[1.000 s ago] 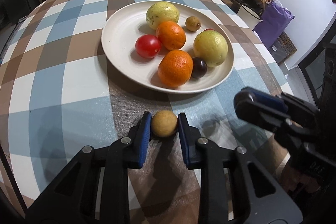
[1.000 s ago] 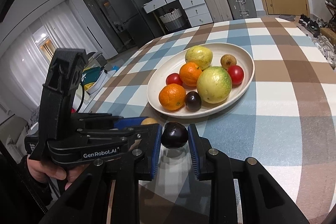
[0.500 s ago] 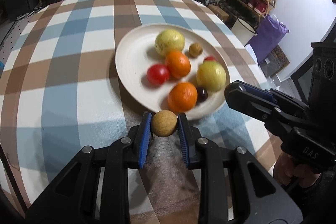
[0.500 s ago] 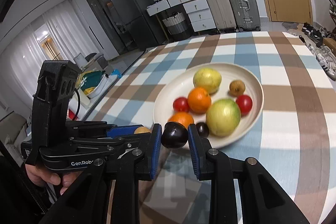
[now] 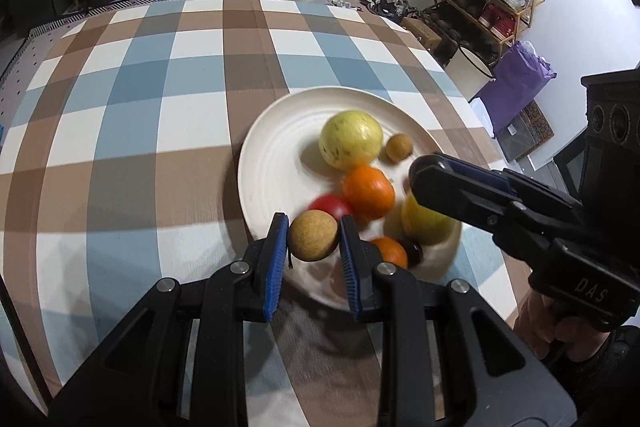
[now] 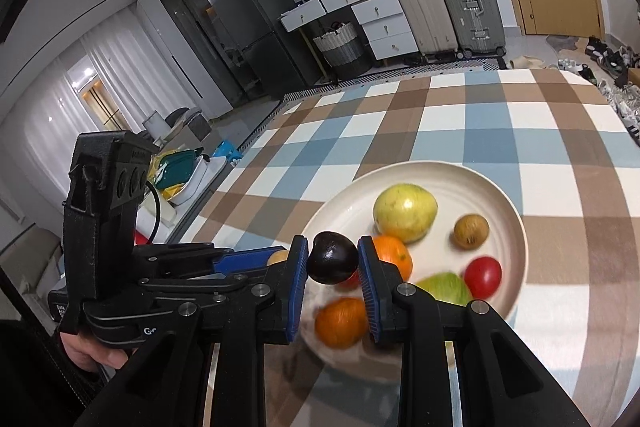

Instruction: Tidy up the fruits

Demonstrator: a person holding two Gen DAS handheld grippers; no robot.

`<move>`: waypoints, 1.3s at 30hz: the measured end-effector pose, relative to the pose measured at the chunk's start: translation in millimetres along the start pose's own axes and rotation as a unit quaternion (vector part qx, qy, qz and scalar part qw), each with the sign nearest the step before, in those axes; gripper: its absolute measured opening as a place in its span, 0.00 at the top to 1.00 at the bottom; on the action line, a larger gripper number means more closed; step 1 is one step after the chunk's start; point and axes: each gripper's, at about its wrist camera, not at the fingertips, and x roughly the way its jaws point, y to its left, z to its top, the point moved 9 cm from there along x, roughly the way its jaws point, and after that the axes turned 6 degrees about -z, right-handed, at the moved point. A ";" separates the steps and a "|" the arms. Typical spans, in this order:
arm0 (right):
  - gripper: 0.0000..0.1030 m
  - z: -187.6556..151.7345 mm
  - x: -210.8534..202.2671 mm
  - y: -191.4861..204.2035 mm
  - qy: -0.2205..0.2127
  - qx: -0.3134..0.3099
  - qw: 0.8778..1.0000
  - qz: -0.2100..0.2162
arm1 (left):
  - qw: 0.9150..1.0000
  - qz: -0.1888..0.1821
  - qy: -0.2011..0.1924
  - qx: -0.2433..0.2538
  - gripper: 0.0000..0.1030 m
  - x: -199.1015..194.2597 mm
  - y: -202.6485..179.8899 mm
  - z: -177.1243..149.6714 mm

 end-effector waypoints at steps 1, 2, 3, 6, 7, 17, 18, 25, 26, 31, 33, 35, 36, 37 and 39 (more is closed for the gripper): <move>0.75 3.3 4.5 -1.2 0.003 0.001 1.000 -0.001 | 1.000 -0.001 0.001 -0.001 0.78 3.1 1.7 3.3; 0.75 6.1 8.6 -2.4 0.005 0.001 1.000 -0.001 | 1.000 -0.002 0.002 -0.002 0.78 5.9 2.8 5.8; 0.75 8.4 12.1 -3.2 0.008 0.001 1.000 -0.001 | 1.000 -0.003 0.002 -0.004 0.78 8.6 4.5 9.3; 0.75 15.3 23.0 -5.1 0.013 -0.001 1.000 -0.002 | 1.000 -0.006 0.006 -0.003 0.78 16.8 6.1 16.5; 0.75 17.2 27.0 -5.5 0.017 0.000 1.000 -0.002 | 1.000 -0.007 0.007 -0.001 0.78 19.3 6.2 18.5; 0.75 29.7 58.5 -11.7 0.035 0.005 0.999 -0.003 | 1.000 -0.013 0.015 0.008 0.78 39.5 5.8 28.0; 0.75 30.6 60.9 -12.6 0.036 0.005 0.999 -0.005 | 1.000 -0.015 0.015 0.008 0.78 40.9 5.5 28.0; 0.72 30.7 68.6 -10.5 0.036 -0.002 0.999 -0.006 | 1.000 -0.020 0.015 0.007 0.78 45.0 4.5 28.0; 0.67 32.0 67.6 -10.1 0.032 -0.002 0.999 -0.006 | 1.000 -0.021 0.014 0.008 0.78 44.2 3.8 27.9; 0.53 38.0 57.6 -11.6 0.009 -0.006 1.000 -0.021 | 1.000 -0.025 0.010 0.013 0.78 41.5 1.0 28.9; 0.53 38.9 53.8 -13.4 0.004 -0.002 1.000 -0.023 | 1.000 -0.026 0.011 0.012 0.77 41.5 1.4 28.5; 0.53 39.4 49.3 -16.3 -0.001 0.004 1.000 -0.025 | 1.000 -0.026 0.013 0.009 0.77 41.7 2.2 27.7; 0.53 39.7 46.1 -18.7 -0.004 0.008 1.000 -0.028 | 1.000 -0.027 0.014 0.006 0.77 41.5 2.7 27.2; 0.53 39.9 44.0 -20.1 -0.006 0.011 1.000 -0.029 | 1.000 -0.028 0.014 0.004 0.77 40.8 3.0 26.7; 0.53 40.7 37.8 -24.0 -0.013 0.017 0.999 -0.032 | 1.000 -0.026 0.012 0.002 0.77 38.3 3.9 26.8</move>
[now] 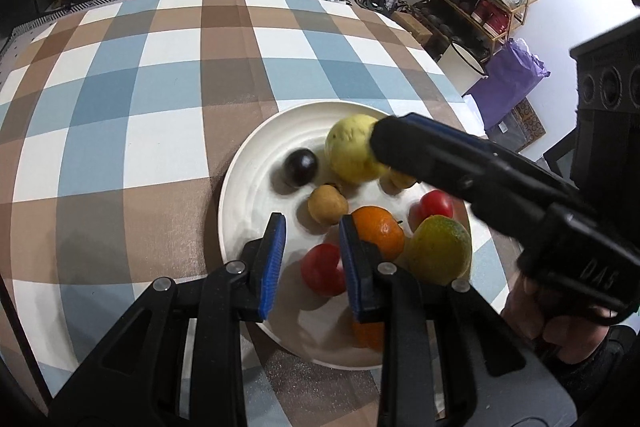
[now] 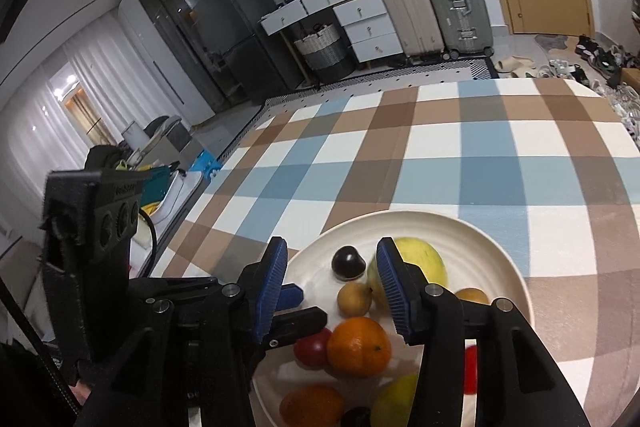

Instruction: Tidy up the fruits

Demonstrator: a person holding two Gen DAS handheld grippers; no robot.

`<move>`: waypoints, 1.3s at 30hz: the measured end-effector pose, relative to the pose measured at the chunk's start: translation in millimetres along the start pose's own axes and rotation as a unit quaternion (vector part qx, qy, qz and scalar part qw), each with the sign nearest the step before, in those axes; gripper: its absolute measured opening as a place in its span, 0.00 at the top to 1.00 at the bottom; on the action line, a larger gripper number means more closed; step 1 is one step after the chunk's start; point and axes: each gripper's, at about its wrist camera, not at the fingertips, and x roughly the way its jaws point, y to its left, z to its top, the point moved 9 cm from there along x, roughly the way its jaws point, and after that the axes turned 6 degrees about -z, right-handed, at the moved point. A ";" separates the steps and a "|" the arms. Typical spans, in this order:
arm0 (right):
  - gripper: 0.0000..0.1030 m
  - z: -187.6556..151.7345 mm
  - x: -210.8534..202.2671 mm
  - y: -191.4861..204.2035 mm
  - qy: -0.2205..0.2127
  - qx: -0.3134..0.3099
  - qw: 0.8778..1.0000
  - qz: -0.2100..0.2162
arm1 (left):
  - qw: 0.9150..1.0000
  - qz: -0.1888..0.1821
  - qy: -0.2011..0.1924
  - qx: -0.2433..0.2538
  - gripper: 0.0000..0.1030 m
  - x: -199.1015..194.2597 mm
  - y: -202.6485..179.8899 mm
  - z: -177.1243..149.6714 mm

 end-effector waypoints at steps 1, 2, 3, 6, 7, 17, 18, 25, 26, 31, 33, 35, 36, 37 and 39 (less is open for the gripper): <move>0.53 0.6 -3.6 -2.4 -0.004 0.004 1.000 -0.003 | 1.000 0.000 -0.002 0.000 0.77 -1.8 -0.1 0.2; 0.53 1.2 -6.8 -4.3 -0.008 0.007 1.000 -0.004 | 1.000 0.001 -0.004 0.001 0.77 -3.8 -0.4 0.2; 0.53 1.6 -9.9 -4.9 -0.012 0.009 1.000 -0.004 | 1.000 0.003 -0.007 0.002 0.76 -6.9 -0.9 0.2; 0.53 2.8 -21.7 -6.3 -0.025 0.013 1.000 -0.008 | 1.000 0.003 -0.014 0.006 0.75 -15.9 -4.0 -1.1; 0.53 3.2 -27.0 -5.8 -0.031 0.014 0.999 -0.007 | 1.000 0.005 -0.018 0.007 0.75 -19.4 -4.9 -1.7; 0.47 -7.9 -64.5 -1.9 -0.071 0.005 0.997 -0.019 | 0.997 0.025 -0.073 0.022 0.64 -59.9 -13.1 -16.6; 0.43 -10.2 -68.1 -1.5 -0.076 0.004 0.997 -0.021 | 0.996 0.029 -0.081 0.021 0.63 -64.7 -12.2 -19.2; 0.21 -29.2 -99.2 12.9 -0.126 -0.024 0.992 -0.017 | 0.988 0.070 -0.137 0.018 0.49 -90.4 -1.5 -37.0; 0.17 -31.7 -103.4 15.9 -0.133 -0.030 0.990 -0.018 | 0.986 0.079 -0.147 0.019 0.48 -95.3 -0.4 -39.3; 0.04 -43.6 -127.0 28.4 -0.180 -0.053 0.982 -0.029 | 0.972 0.103 -0.209 0.031 0.26 -123.6 -3.2 -49.3; 0.02 -48.6 -131.8 31.4 -0.189 -0.059 0.980 -0.035 | 0.967 0.108 -0.229 0.037 0.22 -133.8 -6.2 -51.9; 0.02 -53.6 -134.0 32.6 -0.194 -0.064 0.978 -0.043 | 0.963 0.122 -0.237 0.042 0.21 -141.2 -10.1 -55.1; 0.01 -55.6 -134.6 32.8 -0.196 -0.064 0.977 -0.046 | 0.961 0.129 -0.241 0.047 0.19 -144.8 -13.4 -57.7; 0.01 -58.6 -135.1 32.6 -0.198 -0.063 0.977 -0.050 | 0.959 0.131 -0.246 0.052 0.19 -146.9 -16.6 -58.8; 0.01 -63.9 -135.3 31.8 -0.201 -0.060 0.976 -0.057 | 0.952 0.146 -0.262 0.059 0.10 -153.8 -21.7 -64.2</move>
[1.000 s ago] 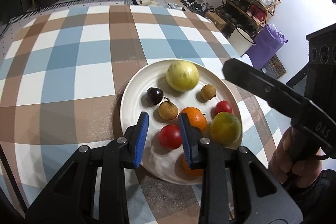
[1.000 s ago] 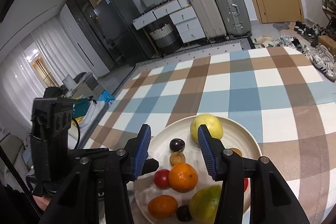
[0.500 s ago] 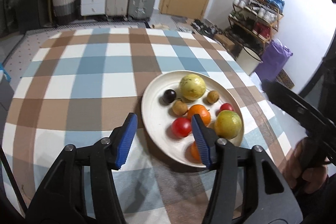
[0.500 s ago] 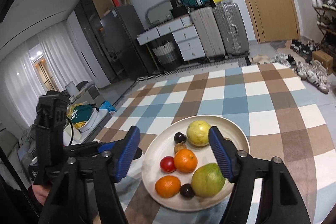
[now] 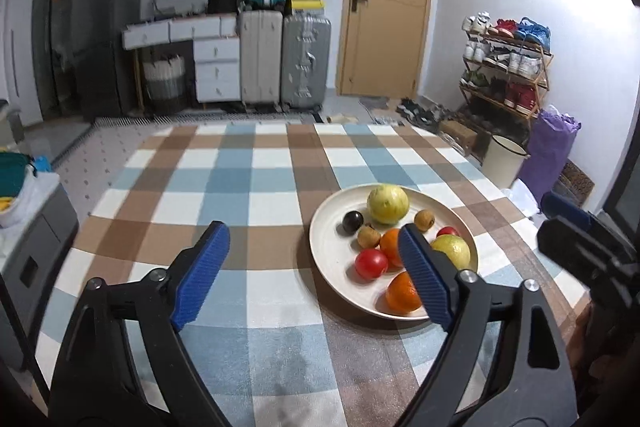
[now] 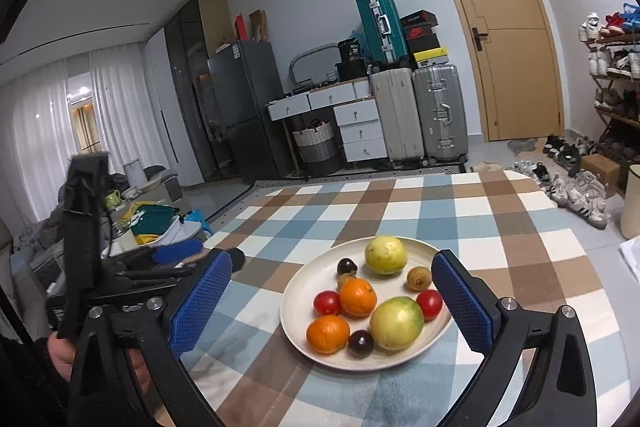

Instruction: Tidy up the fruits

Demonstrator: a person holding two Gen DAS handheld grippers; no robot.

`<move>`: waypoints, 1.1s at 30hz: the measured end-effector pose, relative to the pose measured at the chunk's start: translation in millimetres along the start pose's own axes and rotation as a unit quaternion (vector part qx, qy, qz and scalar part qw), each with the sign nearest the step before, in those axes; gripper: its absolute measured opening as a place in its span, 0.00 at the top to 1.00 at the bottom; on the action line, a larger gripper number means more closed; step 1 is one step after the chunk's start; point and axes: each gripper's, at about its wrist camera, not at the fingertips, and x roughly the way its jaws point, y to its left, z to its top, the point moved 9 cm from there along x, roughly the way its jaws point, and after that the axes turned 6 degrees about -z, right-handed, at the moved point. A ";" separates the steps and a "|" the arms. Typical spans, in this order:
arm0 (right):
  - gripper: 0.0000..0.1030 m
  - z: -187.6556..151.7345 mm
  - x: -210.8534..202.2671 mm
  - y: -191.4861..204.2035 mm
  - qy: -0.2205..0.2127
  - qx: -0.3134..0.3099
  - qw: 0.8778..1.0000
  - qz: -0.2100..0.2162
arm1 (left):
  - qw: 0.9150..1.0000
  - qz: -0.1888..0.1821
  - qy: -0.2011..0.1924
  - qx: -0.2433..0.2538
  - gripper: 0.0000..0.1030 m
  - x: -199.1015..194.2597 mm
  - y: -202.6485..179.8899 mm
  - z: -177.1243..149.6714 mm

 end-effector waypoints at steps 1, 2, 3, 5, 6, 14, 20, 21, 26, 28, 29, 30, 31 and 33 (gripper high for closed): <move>0.01 -3.5 -0.8 0.3 0.000 -0.002 1.000 -0.004 | 1.000 0.005 -0.006 0.003 0.05 -3.5 -1.5 -0.1; 0.01 -6.6 -1.8 0.9 -0.001 -0.007 1.000 -0.008 | 1.000 0.009 -0.011 0.004 0.00 -6.4 -2.4 -0.6; 0.01 -9.3 -3.6 1.4 -0.002 -0.012 1.000 -0.012 | 1.000 0.012 -0.021 0.005 0.00 -11.2 -3.4 -1.3; 0.01 -15.0 -6.0 2.7 -0.012 -0.030 0.999 -0.023 | 0.999 0.016 -0.035 0.009 0.00 -18.4 -6.6 -2.6; 0.01 -16.2 -6.4 2.2 -0.017 -0.034 0.999 -0.026 | 0.999 0.019 -0.041 0.011 0.00 -19.9 -7.3 -4.0; 0.01 -27.8 -6.1 -10.7 -0.038 -0.027 0.998 -0.051 | 0.994 0.063 -0.083 0.035 0.00 -22.0 -6.0 -22.9; 0.00 -28.9 -2.5 -10.5 -0.034 -0.041 0.995 -0.079 | 0.993 0.058 -0.102 0.026 0.00 -25.1 0.6 -26.4; 0.00 -28.9 -2.0 -8.4 -0.033 -0.048 0.995 -0.082 | 0.993 0.058 -0.101 0.023 0.00 -25.3 1.8 -27.1; 0.01 -31.8 -2.1 11.9 -0.042 -0.099 0.991 -0.085 | 0.993 0.060 -0.102 0.022 0.00 -24.3 2.9 -26.7; 0.00 -31.8 -0.8 6.8 -0.039 -0.090 0.991 -0.088 | 0.993 0.059 -0.102 0.022 0.00 -23.8 2.0 -26.6; 0.00 -31.5 -0.5 3.4 -0.040 -0.085 0.991 -0.094 | 0.993 0.059 -0.101 0.022 0.00 -24.2 1.5 -27.2; 0.00 -31.6 0.1 2.5 -0.039 -0.083 0.991 -0.094 | 0.993 0.059 -0.100 0.022 0.00 -24.7 0.3 -27.5; 0.00 -31.7 0.5 2.9 -0.038 -0.085 0.991 -0.094 | 0.993 0.059 -0.102 0.022 0.00 -24.7 -0.4 -27.1; 0.00 -32.1 1.7 5.6 -0.037 -0.092 0.991 -0.090 | 0.993 0.054 -0.099 0.024 0.00 -22.2 -1.6 -26.5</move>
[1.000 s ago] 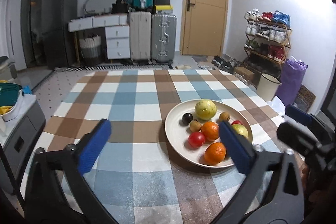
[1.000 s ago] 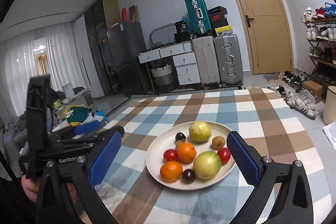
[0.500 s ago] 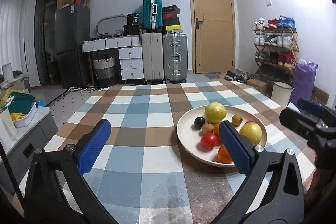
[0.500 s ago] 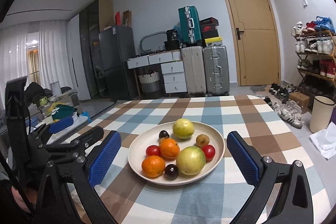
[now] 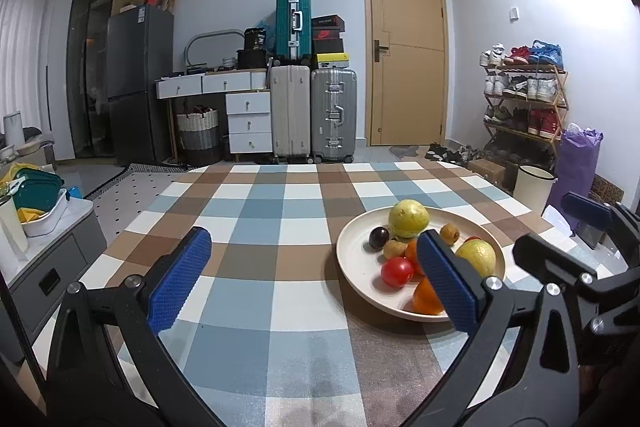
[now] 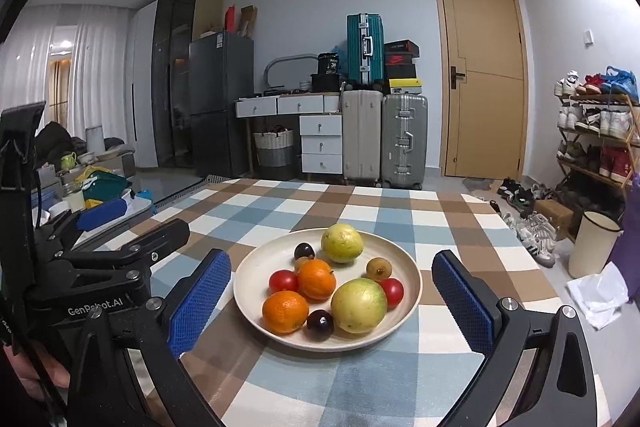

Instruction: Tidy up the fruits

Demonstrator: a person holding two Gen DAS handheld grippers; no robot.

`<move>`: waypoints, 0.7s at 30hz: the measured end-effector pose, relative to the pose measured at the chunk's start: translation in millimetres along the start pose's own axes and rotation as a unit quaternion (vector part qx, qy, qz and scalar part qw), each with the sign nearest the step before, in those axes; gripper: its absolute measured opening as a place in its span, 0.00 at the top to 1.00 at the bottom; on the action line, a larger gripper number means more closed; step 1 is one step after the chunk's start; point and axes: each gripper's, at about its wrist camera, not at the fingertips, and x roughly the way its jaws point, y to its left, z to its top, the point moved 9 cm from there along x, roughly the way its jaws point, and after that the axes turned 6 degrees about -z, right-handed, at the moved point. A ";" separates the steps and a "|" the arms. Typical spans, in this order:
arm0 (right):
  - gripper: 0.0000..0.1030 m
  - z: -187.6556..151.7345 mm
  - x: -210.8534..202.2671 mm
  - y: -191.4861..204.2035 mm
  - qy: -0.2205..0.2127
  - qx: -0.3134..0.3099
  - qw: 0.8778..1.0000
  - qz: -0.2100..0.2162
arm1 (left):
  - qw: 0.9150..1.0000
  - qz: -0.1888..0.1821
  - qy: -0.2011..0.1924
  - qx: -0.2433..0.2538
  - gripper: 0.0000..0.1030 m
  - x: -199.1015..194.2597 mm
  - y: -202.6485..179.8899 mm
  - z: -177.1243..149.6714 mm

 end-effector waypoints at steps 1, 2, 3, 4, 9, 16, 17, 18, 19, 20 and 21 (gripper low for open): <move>0.00 -0.2 0.7 0.6 0.001 0.000 1.000 0.003 | 1.000 0.000 0.000 0.000 0.00 0.6 -0.8 0.3; 0.00 -0.1 0.8 0.3 0.001 0.000 1.000 0.003 | 1.000 0.000 0.000 -0.001 0.00 1.0 -0.1 0.7; 0.00 0.1 -0.9 -0.4 0.000 0.001 1.000 0.003 | 1.000 0.000 0.000 0.000 0.00 0.8 -0.5 0.6; 0.00 0.1 -1.1 -0.5 0.000 0.001 1.000 0.003 | 1.000 0.000 0.000 0.000 0.00 1.2 -1.9 0.3; 0.00 0.0 -1.7 -0.5 0.001 0.001 1.000 0.003 | 1.000 0.002 0.000 0.000 0.00 1.7 -0.6 1.3; 0.00 0.0 -1.3 -0.8 0.001 0.001 1.000 0.004 | 1.000 0.002 0.000 -0.001 0.00 1.1 0.0 1.3; 0.00 -0.1 -1.6 -0.8 0.001 0.001 1.000 0.004 | 1.000 0.002 0.000 -0.001 0.00 1.3 -0.2 1.2; 0.00 0.2 -1.6 -0.8 0.000 0.001 1.000 0.003 | 1.000 0.002 0.000 -0.001 0.00 1.7 -0.5 1.1; 0.00 0.1 -1.3 -0.9 0.001 0.001 1.000 0.003 | 1.000 0.002 0.000 -0.001 0.00 2.1 -1.1 1.0; 0.00 0.0 -1.3 -1.1 0.001 0.001 1.000 0.003 | 1.000 0.002 0.000 0.000 0.00 1.1 -0.1 1.3; 0.00 0.1 -1.6 -1.0 0.001 0.001 1.000 0.003 | 1.000 0.002 0.000 0.000 0.00 1.6 -0.6 1.1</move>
